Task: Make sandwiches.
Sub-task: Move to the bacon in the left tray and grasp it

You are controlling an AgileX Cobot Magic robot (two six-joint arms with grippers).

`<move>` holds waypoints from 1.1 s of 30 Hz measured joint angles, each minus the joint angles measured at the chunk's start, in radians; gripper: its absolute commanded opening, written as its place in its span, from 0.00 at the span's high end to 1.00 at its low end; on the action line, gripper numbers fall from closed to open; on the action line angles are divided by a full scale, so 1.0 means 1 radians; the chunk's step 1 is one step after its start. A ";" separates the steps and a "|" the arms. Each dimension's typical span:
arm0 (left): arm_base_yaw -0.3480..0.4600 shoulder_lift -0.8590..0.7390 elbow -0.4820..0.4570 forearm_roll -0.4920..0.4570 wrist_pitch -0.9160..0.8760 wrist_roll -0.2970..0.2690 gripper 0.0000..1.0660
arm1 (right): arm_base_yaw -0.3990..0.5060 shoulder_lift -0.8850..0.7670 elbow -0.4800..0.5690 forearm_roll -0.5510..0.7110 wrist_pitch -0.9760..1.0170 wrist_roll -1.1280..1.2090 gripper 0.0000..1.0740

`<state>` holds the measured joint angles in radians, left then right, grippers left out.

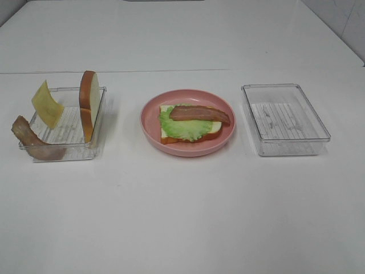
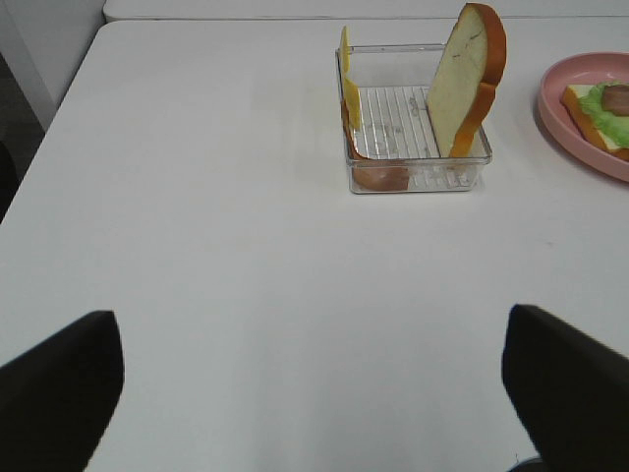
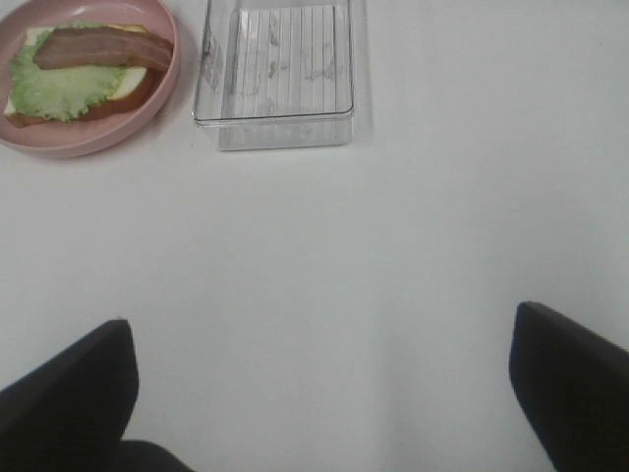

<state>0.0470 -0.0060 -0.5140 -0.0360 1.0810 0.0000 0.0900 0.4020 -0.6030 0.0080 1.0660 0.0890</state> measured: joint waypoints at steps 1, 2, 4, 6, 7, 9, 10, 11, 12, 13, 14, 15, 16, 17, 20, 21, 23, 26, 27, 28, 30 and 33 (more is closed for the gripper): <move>0.000 0.000 0.000 0.000 0.000 0.000 0.04 | 0.000 0.000 0.000 0.000 0.000 0.000 0.11; 0.000 0.000 0.000 0.000 0.000 0.000 0.04 | 0.000 -0.065 0.029 -0.008 -0.004 0.000 0.11; 0.000 0.000 0.000 0.000 0.000 0.000 0.04 | 0.000 -0.090 0.043 -0.008 -0.005 0.000 0.11; 0.000 0.000 0.000 0.000 0.000 0.000 0.04 | 0.000 -0.153 0.067 -0.008 -0.005 0.000 0.11; 0.000 0.000 0.000 0.000 0.000 0.000 0.04 | 0.000 -0.178 0.081 -0.008 -0.004 0.000 0.11; 0.000 0.000 0.000 0.000 0.000 0.000 0.04 | 0.000 -0.240 0.108 -0.008 -0.003 0.000 0.11; 0.000 0.000 0.000 0.001 0.000 0.000 0.04 | 0.000 -0.295 0.124 -0.008 0.008 0.000 0.11; 0.000 0.000 0.000 0.001 0.000 0.000 0.04 | 0.000 -0.295 0.124 -0.008 0.008 0.000 0.11; 0.000 0.000 0.000 0.001 0.000 0.000 0.04 | 0.000 -0.324 0.130 -0.008 0.015 -0.001 0.11; 0.000 0.000 0.000 0.001 0.000 0.000 0.04 | 0.000 -0.371 0.138 -0.013 0.021 -0.011 0.11; 0.000 0.000 0.000 0.001 0.000 0.000 0.04 | 0.000 -0.371 0.138 -0.013 0.021 -0.011 0.11; 0.000 0.000 0.000 0.001 0.000 0.000 0.04 | 0.000 -0.389 0.140 -0.013 0.026 -0.021 0.11; 0.000 0.000 0.000 0.001 0.000 0.000 0.04 | 0.000 -0.403 0.145 -0.008 0.033 -0.034 0.11; 0.000 0.000 0.000 0.001 0.000 0.000 0.04 | 0.000 -0.403 0.145 -0.008 0.033 -0.034 0.11; 0.000 0.000 0.000 0.008 0.000 0.000 0.04 | 0.000 -0.405 0.147 -0.008 0.041 -0.050 0.11; 0.000 0.000 0.000 0.008 0.000 0.000 0.04 | 0.000 -0.405 0.147 -0.008 0.041 -0.051 0.11; 0.000 0.000 0.000 0.008 0.000 0.000 0.04 | 0.000 -0.405 0.147 -0.008 0.041 -0.052 0.11; 0.000 0.000 0.000 0.008 0.000 0.000 0.04 | 0.000 -0.405 0.147 -0.008 0.041 -0.052 0.11; 0.000 0.000 0.000 0.008 0.000 0.000 0.04 | 0.000 -0.405 0.147 -0.008 0.041 -0.052 0.11; 0.000 0.000 0.000 0.008 0.000 0.000 0.04 | 0.000 -0.405 0.147 -0.008 0.041 -0.052 0.11; 0.000 0.000 0.000 0.008 0.000 0.000 0.04 | 0.000 -0.405 0.147 -0.008 0.041 -0.052 0.11; 0.000 0.000 0.000 0.008 0.000 0.000 0.04 | 0.000 -0.405 0.147 -0.008 0.041 -0.052 0.11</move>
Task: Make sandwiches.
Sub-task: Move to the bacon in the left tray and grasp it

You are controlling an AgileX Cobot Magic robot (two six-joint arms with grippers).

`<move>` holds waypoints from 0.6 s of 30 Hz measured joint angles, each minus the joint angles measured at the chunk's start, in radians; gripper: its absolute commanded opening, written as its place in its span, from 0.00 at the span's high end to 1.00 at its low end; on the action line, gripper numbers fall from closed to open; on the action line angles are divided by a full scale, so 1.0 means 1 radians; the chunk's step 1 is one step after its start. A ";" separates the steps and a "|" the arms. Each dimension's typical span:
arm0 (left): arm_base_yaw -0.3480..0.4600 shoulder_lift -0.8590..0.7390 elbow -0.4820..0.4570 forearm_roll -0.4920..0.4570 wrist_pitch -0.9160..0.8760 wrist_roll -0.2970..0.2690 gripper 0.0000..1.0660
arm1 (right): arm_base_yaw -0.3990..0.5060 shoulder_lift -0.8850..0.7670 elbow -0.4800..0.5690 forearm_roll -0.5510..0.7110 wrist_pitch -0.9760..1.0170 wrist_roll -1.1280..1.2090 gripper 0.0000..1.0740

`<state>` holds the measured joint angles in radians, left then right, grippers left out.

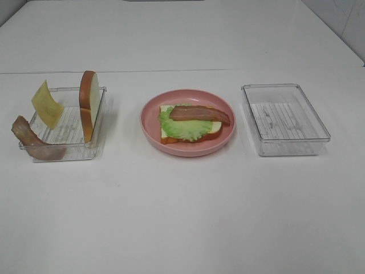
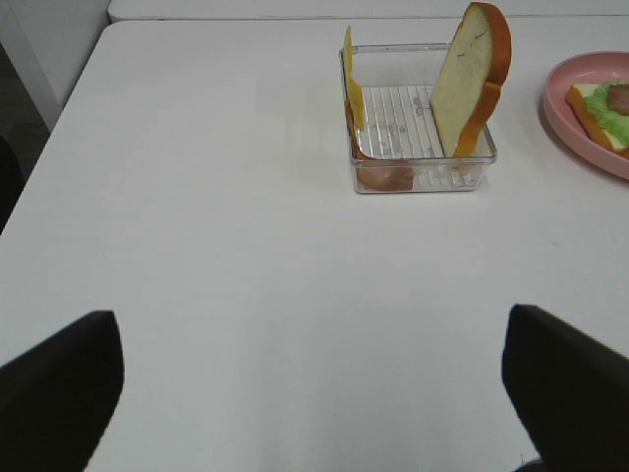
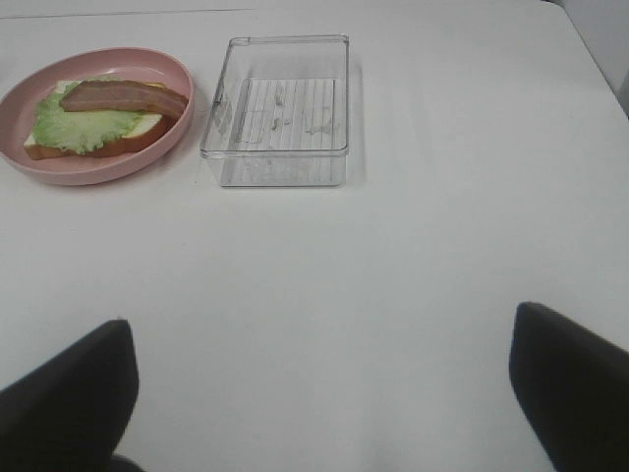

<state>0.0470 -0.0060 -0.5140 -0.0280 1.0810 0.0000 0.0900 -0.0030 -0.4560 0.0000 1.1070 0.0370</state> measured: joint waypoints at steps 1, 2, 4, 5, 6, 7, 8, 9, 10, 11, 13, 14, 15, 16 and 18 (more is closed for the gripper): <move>0.000 0.000 0.000 0.000 0.000 0.000 0.04 | 0.000 0.000 0.000 0.000 0.000 0.000 0.11; 0.000 0.000 0.000 0.000 0.000 0.000 0.04 | 0.000 0.000 0.000 0.000 0.000 0.000 0.11; 0.000 0.000 0.000 0.000 0.000 0.000 0.04 | 0.000 0.000 0.000 0.000 0.000 0.000 0.11; 0.000 0.000 0.000 0.000 0.000 0.000 0.04 | 0.000 0.000 0.000 0.000 0.000 0.000 0.11; 0.000 0.000 0.000 0.000 0.000 0.000 0.04 | 0.000 0.000 0.000 0.000 0.000 0.000 0.11; 0.000 0.000 0.000 0.000 0.000 0.000 0.04 | 0.000 0.000 0.000 0.000 0.000 0.000 0.11; 0.000 0.000 0.000 0.000 0.000 0.000 0.04 | 0.000 0.000 0.000 0.000 0.000 0.000 0.11; 0.000 0.000 0.000 0.000 0.000 0.000 0.04 | 0.000 0.000 0.000 0.000 0.000 0.000 0.11; 0.000 0.000 0.000 0.000 0.000 0.000 0.04 | 0.000 0.000 0.000 0.000 0.000 0.000 0.11; 0.000 0.000 0.000 0.000 0.000 0.000 0.04 | 0.000 0.000 0.000 0.000 0.000 0.000 0.11; 0.000 0.000 0.000 0.000 0.000 0.000 0.04 | 0.000 0.000 0.000 0.000 0.000 0.000 0.11; 0.000 0.000 0.000 0.000 0.000 0.000 0.04 | 0.000 0.000 0.000 0.000 0.000 0.000 0.11; 0.000 0.000 0.000 0.000 0.000 0.000 0.04 | 0.000 0.000 0.000 0.000 0.000 0.000 0.11; 0.000 0.000 0.000 0.000 0.000 0.000 0.04 | 0.000 0.000 0.000 0.000 0.000 0.000 0.11; 0.000 0.000 0.000 0.000 0.000 0.000 0.04 | 0.000 0.000 0.000 0.000 0.000 0.000 0.11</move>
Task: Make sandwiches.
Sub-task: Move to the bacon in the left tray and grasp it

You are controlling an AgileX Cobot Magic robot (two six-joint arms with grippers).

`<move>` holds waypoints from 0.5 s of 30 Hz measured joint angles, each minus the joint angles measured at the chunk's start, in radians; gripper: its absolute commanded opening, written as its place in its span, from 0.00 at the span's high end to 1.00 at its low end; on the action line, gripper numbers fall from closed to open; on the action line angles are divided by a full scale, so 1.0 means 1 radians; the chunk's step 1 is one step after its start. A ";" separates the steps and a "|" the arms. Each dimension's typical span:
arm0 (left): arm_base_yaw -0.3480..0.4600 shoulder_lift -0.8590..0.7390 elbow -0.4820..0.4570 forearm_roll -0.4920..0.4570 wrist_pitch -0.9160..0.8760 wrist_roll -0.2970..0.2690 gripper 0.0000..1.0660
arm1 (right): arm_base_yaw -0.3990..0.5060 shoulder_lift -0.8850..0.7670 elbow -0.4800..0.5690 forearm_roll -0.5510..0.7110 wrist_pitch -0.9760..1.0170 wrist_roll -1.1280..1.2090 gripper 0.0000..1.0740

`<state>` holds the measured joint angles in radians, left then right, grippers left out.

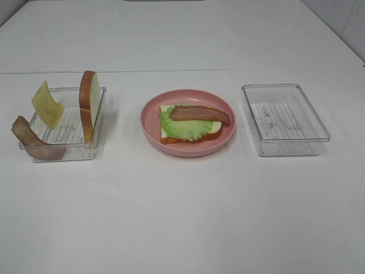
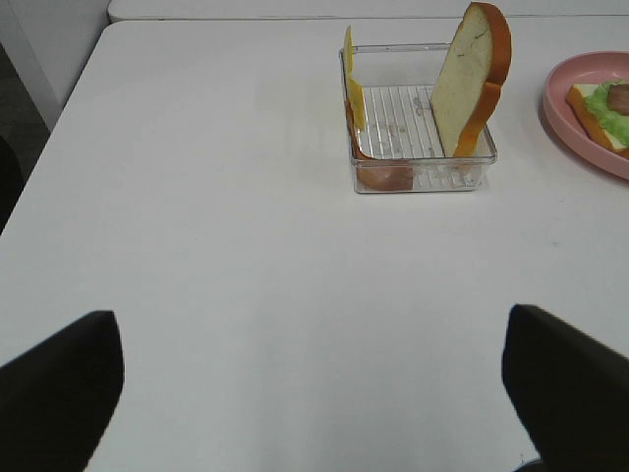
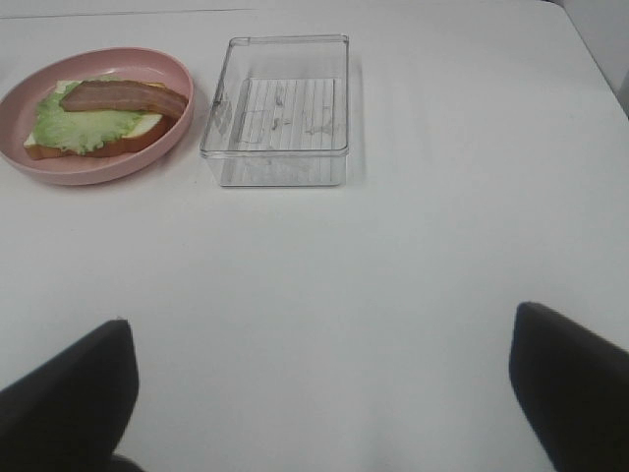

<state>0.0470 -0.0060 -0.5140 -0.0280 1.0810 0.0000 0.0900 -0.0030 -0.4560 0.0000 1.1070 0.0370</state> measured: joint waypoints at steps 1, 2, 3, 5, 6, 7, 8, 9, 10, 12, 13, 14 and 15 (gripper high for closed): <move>0.000 0.000 0.000 0.000 0.000 0.000 0.04 | 0.000 0.000 0.000 0.000 0.000 0.000 0.11; 0.000 0.000 0.000 0.000 0.000 0.000 0.04 | 0.000 0.000 0.000 0.000 0.000 0.000 0.11; 0.000 0.000 0.000 0.000 0.000 0.000 0.04 | 0.000 0.000 0.000 0.000 0.000 0.000 0.11; 0.000 0.000 0.000 0.000 0.000 0.000 0.04 | 0.000 0.000 0.000 0.000 0.000 0.000 0.11; 0.000 0.000 0.000 0.000 0.000 0.000 0.04 | 0.000 0.000 0.000 0.000 0.000 0.000 0.11; 0.000 0.000 0.000 0.000 0.000 0.000 0.04 | 0.000 0.000 0.000 0.000 0.000 0.000 0.11; 0.000 0.012 -0.004 0.000 0.008 0.000 0.04 | 0.000 0.000 0.000 0.000 0.001 0.000 0.11; 0.000 0.054 -0.022 0.001 0.035 0.000 0.04 | 0.000 0.000 0.000 0.000 0.001 0.000 0.11; 0.000 0.054 -0.022 0.001 0.035 0.000 0.04 | 0.000 0.000 0.000 0.000 0.001 0.000 0.11; 0.000 0.168 -0.067 0.013 0.097 0.000 0.04 | 0.000 0.000 0.000 0.000 0.001 0.000 0.11; 0.000 0.168 -0.067 0.013 0.097 0.000 0.04 | 0.000 0.000 0.000 0.000 0.001 0.000 0.11; 0.000 0.218 -0.085 0.017 0.115 0.000 0.04 | 0.000 0.000 0.000 0.000 0.001 0.000 0.11; 0.000 0.322 -0.121 0.028 0.131 0.000 0.04 | 0.000 0.000 0.000 0.000 0.001 0.000 0.11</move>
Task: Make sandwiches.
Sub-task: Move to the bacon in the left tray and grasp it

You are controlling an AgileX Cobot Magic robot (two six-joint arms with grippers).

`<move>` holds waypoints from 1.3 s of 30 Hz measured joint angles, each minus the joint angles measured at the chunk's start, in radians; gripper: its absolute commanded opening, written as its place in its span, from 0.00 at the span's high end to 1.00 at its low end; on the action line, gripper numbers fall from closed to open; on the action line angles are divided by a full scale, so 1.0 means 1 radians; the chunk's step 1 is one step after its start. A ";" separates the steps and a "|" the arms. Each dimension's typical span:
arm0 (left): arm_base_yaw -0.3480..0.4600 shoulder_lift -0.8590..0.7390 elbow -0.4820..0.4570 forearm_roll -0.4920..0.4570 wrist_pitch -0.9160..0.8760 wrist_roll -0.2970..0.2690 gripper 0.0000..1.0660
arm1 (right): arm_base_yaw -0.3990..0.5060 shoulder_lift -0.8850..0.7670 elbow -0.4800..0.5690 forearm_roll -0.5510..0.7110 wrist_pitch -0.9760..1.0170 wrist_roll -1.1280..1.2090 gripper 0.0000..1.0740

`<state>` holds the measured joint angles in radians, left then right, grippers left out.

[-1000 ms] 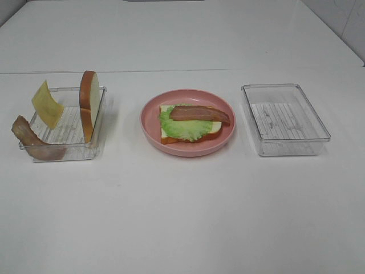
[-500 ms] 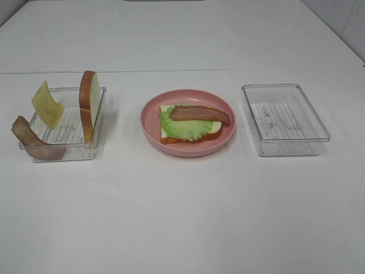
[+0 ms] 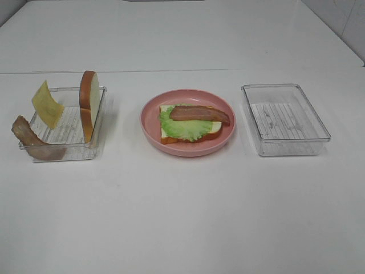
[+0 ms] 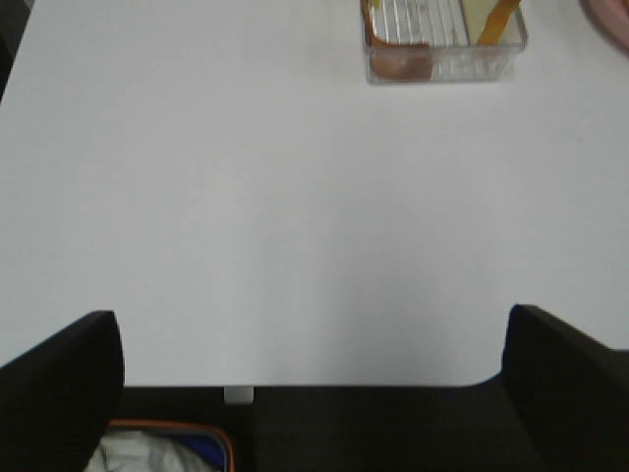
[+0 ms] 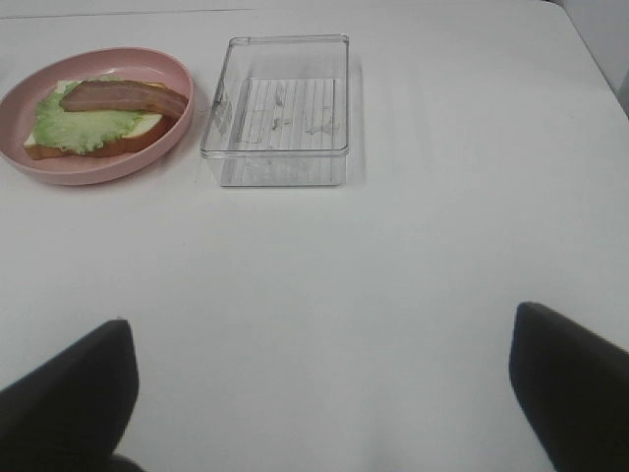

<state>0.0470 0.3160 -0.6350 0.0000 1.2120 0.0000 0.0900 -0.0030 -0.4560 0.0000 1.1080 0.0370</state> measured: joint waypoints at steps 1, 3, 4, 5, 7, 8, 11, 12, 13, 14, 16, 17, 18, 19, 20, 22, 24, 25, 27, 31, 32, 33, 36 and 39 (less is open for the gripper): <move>0.000 0.000 0.000 0.000 0.000 0.000 0.04 | 0.000 0.000 0.000 0.000 0.000 0.000 0.11; 0.000 0.044 -0.016 0.000 0.003 0.000 0.04 | 0.000 0.000 0.000 0.000 0.000 0.000 0.11; 0.000 0.151 -0.053 0.006 0.003 0.000 0.04 | 0.000 0.000 0.000 0.000 0.000 0.000 0.11; 0.000 0.246 -0.087 0.006 0.003 0.000 0.04 | 0.000 0.000 0.000 0.000 0.000 0.000 0.11; 0.000 0.300 -0.105 0.006 0.002 0.000 0.04 | 0.000 0.000 0.000 0.000 0.000 0.000 0.11; 0.000 0.405 -0.144 0.006 0.003 0.000 0.04 | 0.000 0.000 0.000 0.000 0.000 0.000 0.11; 0.000 0.498 -0.181 0.006 0.004 -0.005 0.04 | 0.000 0.000 0.000 0.000 0.000 0.000 0.11; 0.000 0.548 -0.203 0.006 0.004 -0.005 0.04 | 0.000 0.000 0.000 0.000 0.000 0.000 0.11; 0.000 0.638 -0.245 0.010 0.005 -0.005 0.04 | 0.000 0.000 0.000 0.000 0.000 0.000 0.11; 0.000 0.679 -0.264 0.015 0.005 -0.005 0.04 | 0.000 0.000 0.000 0.000 0.000 0.000 0.11; 0.000 0.780 -0.315 0.022 0.004 -0.005 0.04 | 0.000 0.000 0.000 0.000 0.000 0.000 0.11; 0.000 0.780 -0.315 0.022 0.004 -0.005 0.04 | 0.000 0.000 0.000 0.000 0.000 0.000 0.11; 0.000 0.827 -0.342 0.023 0.003 -0.005 0.04 | 0.000 0.000 0.000 0.000 0.000 0.000 0.11; 0.000 0.906 -0.392 0.025 -0.008 -0.005 0.04 | 0.000 0.000 0.000 0.000 0.000 0.000 0.11; 0.000 0.906 -0.392 0.025 -0.008 -0.005 0.04 | 0.000 0.000 0.000 0.000 0.000 0.000 0.11; 0.000 1.017 -0.471 0.025 -0.030 -0.005 0.04 | 0.000 0.000 0.000 0.000 0.000 0.000 0.11; 0.000 1.053 -0.496 0.025 -0.046 -0.005 0.04 | 0.000 0.000 0.000 0.000 0.000 0.000 0.11; 0.000 1.122 -0.542 0.022 -0.070 0.000 0.04 | 0.000 0.000 0.000 0.000 0.000 0.000 0.11; -0.001 1.183 -0.579 0.022 -0.088 0.000 0.04 | 0.000 0.000 0.000 0.000 0.000 0.000 0.11; -0.004 1.295 -0.642 0.021 -0.118 0.000 0.04 | 0.000 0.000 0.000 0.000 0.000 0.000 0.11; -0.004 1.295 -0.642 0.021 -0.118 0.000 0.04 | 0.000 0.000 0.000 0.000 0.000 0.000 0.11; -0.009 1.343 -0.659 0.021 -0.148 -0.005 0.04 | 0.000 0.000 0.000 0.000 0.000 0.000 0.11; -0.017 1.398 -0.675 0.017 -0.192 -0.005 0.04 | 0.000 0.000 0.000 0.000 0.000 0.000 0.11; -0.033 1.455 -0.694 0.013 -0.219 -0.005 0.04 | 0.000 0.000 0.000 0.000 0.000 0.000 0.11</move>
<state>0.0140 1.7710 -1.3290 0.0130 0.9930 -0.0050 0.0900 -0.0030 -0.4560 0.0000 1.1080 0.0370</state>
